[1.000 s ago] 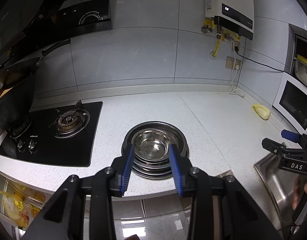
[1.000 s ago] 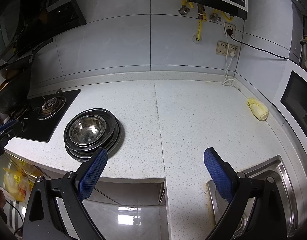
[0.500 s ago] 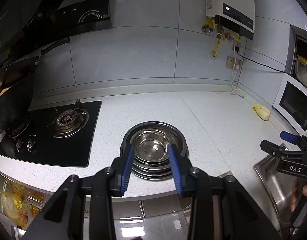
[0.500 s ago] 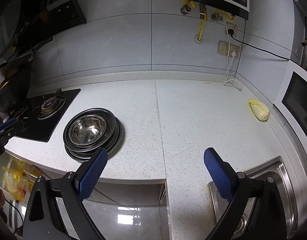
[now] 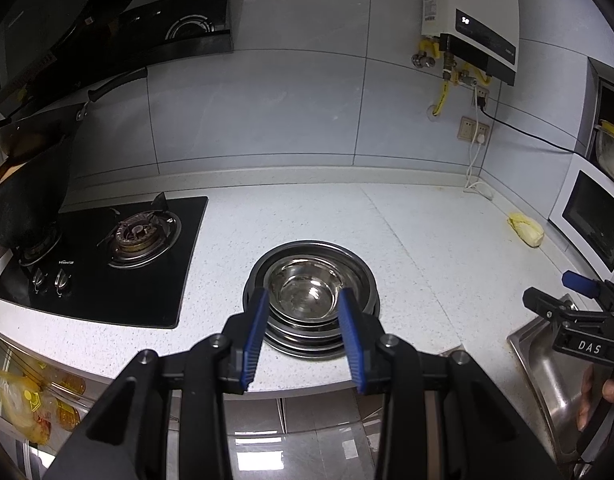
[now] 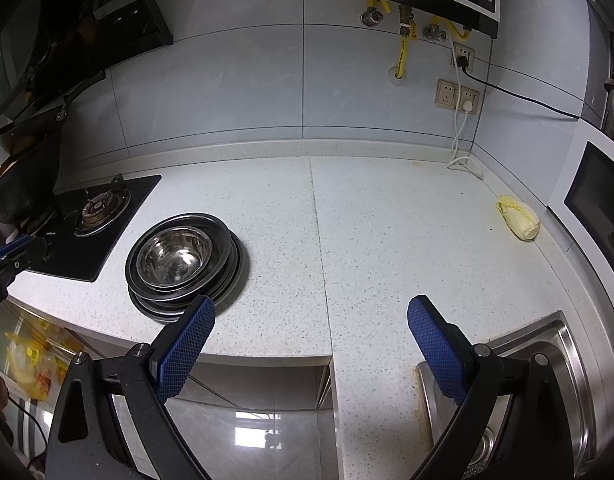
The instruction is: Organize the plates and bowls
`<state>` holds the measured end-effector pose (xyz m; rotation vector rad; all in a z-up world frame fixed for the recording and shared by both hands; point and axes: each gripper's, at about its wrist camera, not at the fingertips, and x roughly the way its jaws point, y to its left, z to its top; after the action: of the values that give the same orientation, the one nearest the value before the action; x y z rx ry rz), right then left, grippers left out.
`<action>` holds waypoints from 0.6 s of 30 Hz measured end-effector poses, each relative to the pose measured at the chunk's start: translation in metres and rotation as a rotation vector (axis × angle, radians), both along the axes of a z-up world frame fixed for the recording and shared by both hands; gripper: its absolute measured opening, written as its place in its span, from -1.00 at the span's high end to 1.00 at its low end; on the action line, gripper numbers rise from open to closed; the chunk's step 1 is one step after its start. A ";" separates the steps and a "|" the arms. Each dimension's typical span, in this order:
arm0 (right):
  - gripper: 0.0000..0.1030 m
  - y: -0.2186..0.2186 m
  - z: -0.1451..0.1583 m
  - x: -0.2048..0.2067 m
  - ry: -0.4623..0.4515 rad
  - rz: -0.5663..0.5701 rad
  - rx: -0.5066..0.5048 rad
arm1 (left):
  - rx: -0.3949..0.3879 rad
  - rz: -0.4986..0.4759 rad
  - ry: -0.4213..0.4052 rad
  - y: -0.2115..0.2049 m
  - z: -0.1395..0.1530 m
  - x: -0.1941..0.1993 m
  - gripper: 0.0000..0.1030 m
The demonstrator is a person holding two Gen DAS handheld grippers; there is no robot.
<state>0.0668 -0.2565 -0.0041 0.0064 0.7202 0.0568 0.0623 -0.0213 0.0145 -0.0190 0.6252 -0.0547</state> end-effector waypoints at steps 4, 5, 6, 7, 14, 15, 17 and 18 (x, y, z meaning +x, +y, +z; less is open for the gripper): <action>-0.84 0.001 -0.001 0.000 0.003 0.002 -0.003 | 0.008 0.011 -0.002 -0.001 0.000 -0.001 0.34; -0.84 0.001 -0.001 0.000 0.003 0.003 -0.002 | 0.013 0.014 -0.003 -0.001 0.001 -0.001 0.34; -0.84 0.002 -0.001 0.000 0.004 0.004 -0.002 | 0.016 0.016 -0.004 -0.002 0.001 -0.001 0.34; -0.84 0.002 -0.001 0.000 0.004 0.004 -0.003 | 0.022 0.021 -0.007 -0.002 0.001 -0.002 0.34; -0.84 0.002 -0.002 -0.001 0.006 0.005 -0.002 | 0.039 0.040 -0.006 -0.004 0.002 -0.004 0.34; -0.84 0.002 -0.002 -0.001 0.006 0.006 -0.002 | 0.040 0.040 -0.007 -0.004 0.002 -0.003 0.34; -0.84 0.002 -0.002 -0.002 0.006 0.007 -0.004 | 0.037 0.041 -0.004 -0.004 0.001 -0.004 0.34; -0.84 0.002 -0.002 -0.002 0.006 0.007 -0.003 | 0.038 0.043 -0.004 -0.005 0.001 -0.004 0.34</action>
<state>0.0650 -0.2542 -0.0065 0.0007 0.7259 0.0626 0.0583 -0.0260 0.0158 0.0049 0.6215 -0.0015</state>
